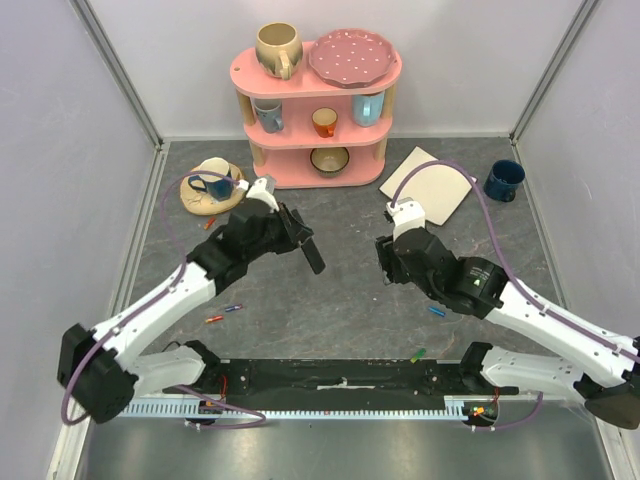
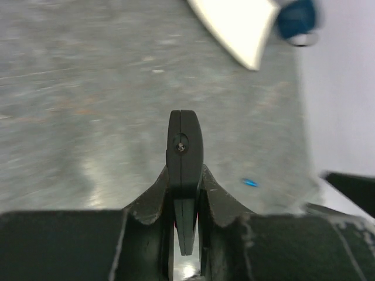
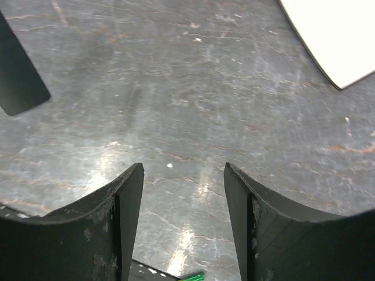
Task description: Load the batteries into the remote control
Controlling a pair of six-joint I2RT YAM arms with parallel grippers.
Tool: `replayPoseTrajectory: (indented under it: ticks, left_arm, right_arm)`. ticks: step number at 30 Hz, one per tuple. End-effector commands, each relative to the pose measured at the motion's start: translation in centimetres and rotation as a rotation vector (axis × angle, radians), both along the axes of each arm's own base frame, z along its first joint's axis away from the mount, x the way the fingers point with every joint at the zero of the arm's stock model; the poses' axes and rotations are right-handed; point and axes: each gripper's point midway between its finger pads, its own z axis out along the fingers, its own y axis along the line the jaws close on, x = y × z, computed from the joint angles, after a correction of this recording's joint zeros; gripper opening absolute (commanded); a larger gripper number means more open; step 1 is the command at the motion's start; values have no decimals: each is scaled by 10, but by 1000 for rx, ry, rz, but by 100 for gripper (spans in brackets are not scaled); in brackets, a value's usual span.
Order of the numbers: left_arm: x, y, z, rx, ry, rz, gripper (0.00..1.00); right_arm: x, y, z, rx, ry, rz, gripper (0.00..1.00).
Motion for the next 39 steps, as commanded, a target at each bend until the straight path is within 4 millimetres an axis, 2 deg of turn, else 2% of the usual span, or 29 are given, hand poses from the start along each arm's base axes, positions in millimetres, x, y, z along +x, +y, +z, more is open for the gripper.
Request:
replayPoseTrajectory:
  ticks: [1,7,8,9,10,11,13,15,16,17,25,29,37,39]
  left_arm:
    - [2,80,-81,575,207,175,2]
    - [24,76,-119,833,276,167,2]
    - [29,67,-115,851,258,159,2]
    - [33,66,-131,919,287,149,2]
    - [33,65,-135,956,299,138,2]
    - [38,55,-131,973,280,129,2]
    - [43,52,-143,1052,284,128,2]
    - [48,43,-142,1090,268,124,2]
    - [48,41,-152,1127,277,109,2]
    - [50,36,-151,1135,271,103,2]
    - [51,10,-183,1118,332,12,7]
    - [47,-2,-191,1090,331,-30,21]
    - [40,-21,-192,1057,318,-71,31]
    - [38,-23,-193,1050,321,-77,37]
  right_arm:
    - [18,-24,10,25,-106,-193,65]
    - [15,-32,6,39,-125,-197,66]
    - [14,-33,5,33,-123,-194,66]
    - [13,-33,3,29,-119,-190,66]
    - [13,-32,2,27,-115,-185,66]
    - [12,-32,1,24,-110,-183,66]
    - [10,-33,-1,26,-106,-179,66]
    - [9,-33,-1,34,-105,-173,66]
    - [8,-35,-2,35,-104,-174,67]
    - [7,-35,-3,33,-105,-172,67]
    - [2,-45,-3,18,-123,-160,68]
    - [0,-50,0,22,-133,-160,70]
    - [-5,-65,3,20,-144,-196,71]
    - [-6,-66,4,31,-143,-201,71]
